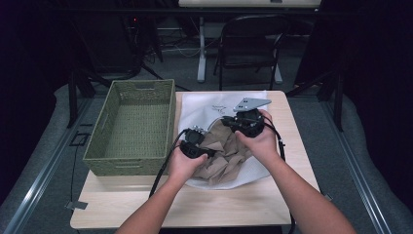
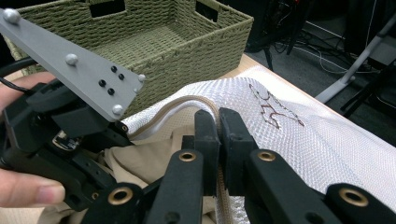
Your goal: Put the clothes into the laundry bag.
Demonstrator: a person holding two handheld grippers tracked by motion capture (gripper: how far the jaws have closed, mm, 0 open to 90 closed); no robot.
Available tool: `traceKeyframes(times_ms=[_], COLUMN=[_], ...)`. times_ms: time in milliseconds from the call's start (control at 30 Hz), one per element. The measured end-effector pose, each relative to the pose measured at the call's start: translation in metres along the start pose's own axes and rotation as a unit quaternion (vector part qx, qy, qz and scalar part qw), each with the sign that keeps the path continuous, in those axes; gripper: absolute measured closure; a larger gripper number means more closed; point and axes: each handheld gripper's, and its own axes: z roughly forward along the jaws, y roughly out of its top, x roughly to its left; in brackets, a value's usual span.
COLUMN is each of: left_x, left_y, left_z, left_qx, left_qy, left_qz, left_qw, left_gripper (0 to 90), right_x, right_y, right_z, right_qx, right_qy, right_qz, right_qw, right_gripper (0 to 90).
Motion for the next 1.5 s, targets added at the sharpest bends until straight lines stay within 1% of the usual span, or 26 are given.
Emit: traceKeyframes(times_ms=[67,133,267,333,367,500,567,600,733,833,867,900,1067,1133,1200,1233,1267,1367,1433,1500], left_x=[-0.001,-0.004,-0.01,-0.011,-0.012,-0.012,-0.013,-0.014,-0.019,-0.021,-0.022,-0.021,-0.018,-0.019,-0.019,-0.02,-0.021,-0.023,-0.023,-0.021], left_y=[-0.001,-0.002,-0.004,-0.004,-0.005,-0.004,-0.004,-0.004,-0.005,-0.007,-0.008,-0.009,-0.015,-0.017,-0.019,-0.021,-0.022,-0.028,-0.033,-0.039], left_z=[0.003,0.006,0.013,0.015,0.015,0.012,0.008,0.006,-0.004,-0.015,-0.017,-0.021,-0.04,-0.049,-0.056,-0.06,-0.062,-0.067,-0.069,-0.071], left_qx=[0.0,0.001,-0.003,-0.006,-0.011,-0.021,-0.026,-0.034,-0.053,-0.059,-0.063,-0.064,-0.08,-0.091,-0.098,-0.096,-0.094,-0.083,-0.073,-0.071], left_qy=[0.008,0.012,0.025,0.026,0.025,0.028,0.026,0.028,0.035,0.042,0.041,0.044,0.032,0.022,0.019,0.015,0.015,0.006,0.006,0.006], left_qz=[0.007,0.011,0.019,0.021,0.017,0.018,0.024,0.022,0.029,0.046,0.044,0.05,0.048,0.041,0.044,0.044,0.045,0.046,0.05,0.049], left_qw=[0.9999,0.9999,0.9995,0.9994,0.9995,0.9992,0.999,0.9988,0.9976,0.9963,0.9962,0.9957,0.9951,0.9948,0.994,0.9943,0.9945,0.9955,0.9961,0.9963], left_gripper=[63.2,62.2,58.2,55.3,53.9,49.6,48.1,47.8,47.0,47.0,46.8,46.7,46.5,46.5,45.8,45.5,45.0,43.9,43.5,43.4], right_x=[0.001,0.0,0.0,-0.001,-0.002,-0.005,-0.006,-0.006,-0.006,-0.006,-0.006,-0.006,-0.006,-0.006,-0.005,-0.005,-0.004,-0.004,-0.004,-0.004], right_y=[0.0,0.0,-0.002,-0.004,-0.005,-0.008,-0.009,-0.009,-0.011,-0.011,-0.011,-0.011,-0.012,-0.012,-0.012,-0.011,-0.012,-0.012,-0.011,-0.012], right_z=[0.0,0.0,0.001,0.001,0.001,0.001,0.0,0.0,0.0,0.0,0.0,0.0,0.001,0.001,0.001,0.001,0.001,0.002,0.002,0.001], right_qx=[0.0,0.001,0.001,0.004,0.004,0.004,0.004,0.004,0.005,0.006,0.006,0.006,0.008,0.009,0.008,0.008,0.008,0.01,0.008,0.008], right_qy=[0.001,0.0,0.0,-0.003,-0.002,-0.005,-0.006,-0.007,-0.008,-0.007,-0.008,-0.008,-0.007,-0.008,-0.007,-0.007,-0.006,-0.007,-0.006,-0.006], right_qz=[0.001,0.0,0.001,0.002,0.003,0.008,0.009,0.01,0.009,0.008,0.007,0.007,0.006,0.006,0.007,0.006,0.005,0.005,0.006,0.006], right_qw=[1.0,1.0,1.0,1.0,1.0,0.9999,0.9999,0.9999,0.9999,0.9999,0.9999,0.9999,0.9999,0.9999,0.9999,0.9999,0.9999,0.9999,0.9999,0.9999], right_gripper=[86.4,86.4,86.2,86.2,86.2,86.1,86.0,85.9,85.7,85.6,85.6,85.6,85.5,85.5,85.4,85.3,85.2,85.1,85.0,84.9])
